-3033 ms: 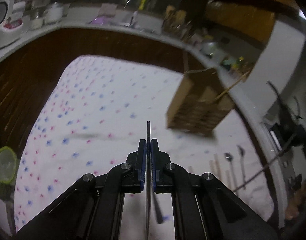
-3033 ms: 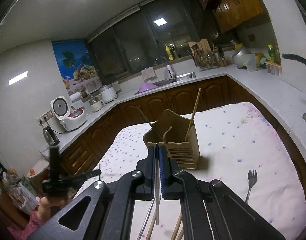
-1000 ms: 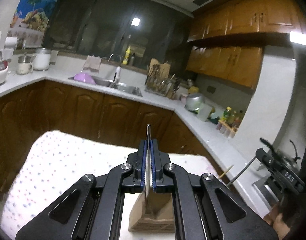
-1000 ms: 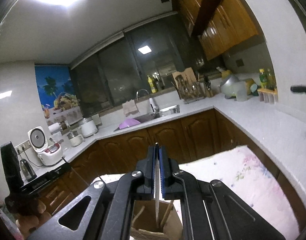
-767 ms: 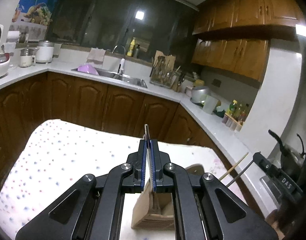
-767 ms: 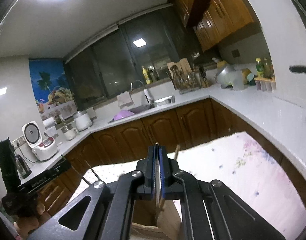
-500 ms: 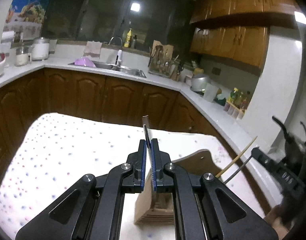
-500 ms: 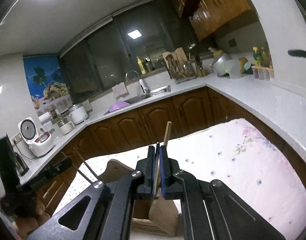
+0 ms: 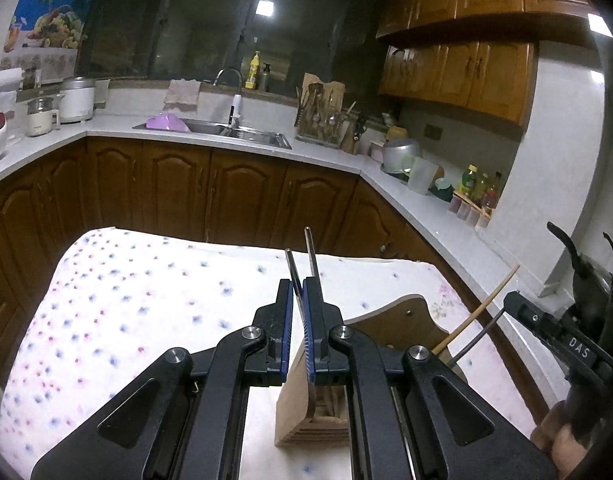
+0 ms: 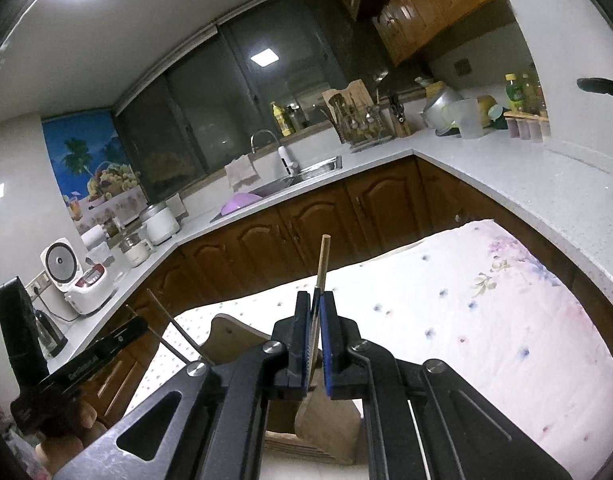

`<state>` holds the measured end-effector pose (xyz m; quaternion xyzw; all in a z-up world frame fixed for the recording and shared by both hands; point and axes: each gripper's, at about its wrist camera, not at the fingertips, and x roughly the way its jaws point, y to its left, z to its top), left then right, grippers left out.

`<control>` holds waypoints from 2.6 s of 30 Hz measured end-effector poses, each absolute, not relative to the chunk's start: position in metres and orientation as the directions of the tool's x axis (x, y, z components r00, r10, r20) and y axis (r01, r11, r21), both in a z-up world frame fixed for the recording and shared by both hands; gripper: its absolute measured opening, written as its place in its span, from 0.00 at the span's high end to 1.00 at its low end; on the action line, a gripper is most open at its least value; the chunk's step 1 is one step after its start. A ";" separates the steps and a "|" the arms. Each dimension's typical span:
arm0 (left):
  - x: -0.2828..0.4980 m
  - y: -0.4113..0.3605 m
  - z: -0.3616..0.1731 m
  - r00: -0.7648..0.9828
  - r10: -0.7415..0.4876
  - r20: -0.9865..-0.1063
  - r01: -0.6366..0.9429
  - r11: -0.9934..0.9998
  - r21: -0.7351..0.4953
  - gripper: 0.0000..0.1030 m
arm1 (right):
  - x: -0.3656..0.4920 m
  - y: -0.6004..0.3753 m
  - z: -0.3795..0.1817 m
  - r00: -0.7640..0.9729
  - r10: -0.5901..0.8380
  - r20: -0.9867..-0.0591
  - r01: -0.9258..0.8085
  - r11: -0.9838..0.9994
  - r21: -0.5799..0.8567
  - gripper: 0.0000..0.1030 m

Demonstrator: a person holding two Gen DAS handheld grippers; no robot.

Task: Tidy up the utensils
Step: 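Lower the steel chopstick into the holder while the right tool lowers its wooden chopstick, then open both tools and pull them back from the holder, then close the left tool on a steel chopstick while the right tool grasps a wooden chopstick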

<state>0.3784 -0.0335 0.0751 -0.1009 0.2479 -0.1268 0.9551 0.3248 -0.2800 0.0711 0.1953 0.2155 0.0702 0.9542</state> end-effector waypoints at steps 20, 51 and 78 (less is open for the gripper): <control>0.305 0.007 0.077 0.861 -0.226 -0.455 0.104 0.955 -0.277 0.07 | 0.271 -0.300 0.076 0.907 0.249 -0.339 -0.055 0.870 0.490 0.12; 0.162 0.010 0.005 0.760 -0.199 -0.619 0.093 0.975 -0.200 0.06 | 0.120 -0.262 0.024 0.816 0.270 -0.512 -0.068 0.923 0.378 0.04; 0.174 -0.024 -0.029 0.653 -0.193 -0.732 0.163 0.980 -0.113 0.06 | 0.125 -0.255 -0.019 0.747 0.290 -0.598 -0.077 0.931 0.356 0.10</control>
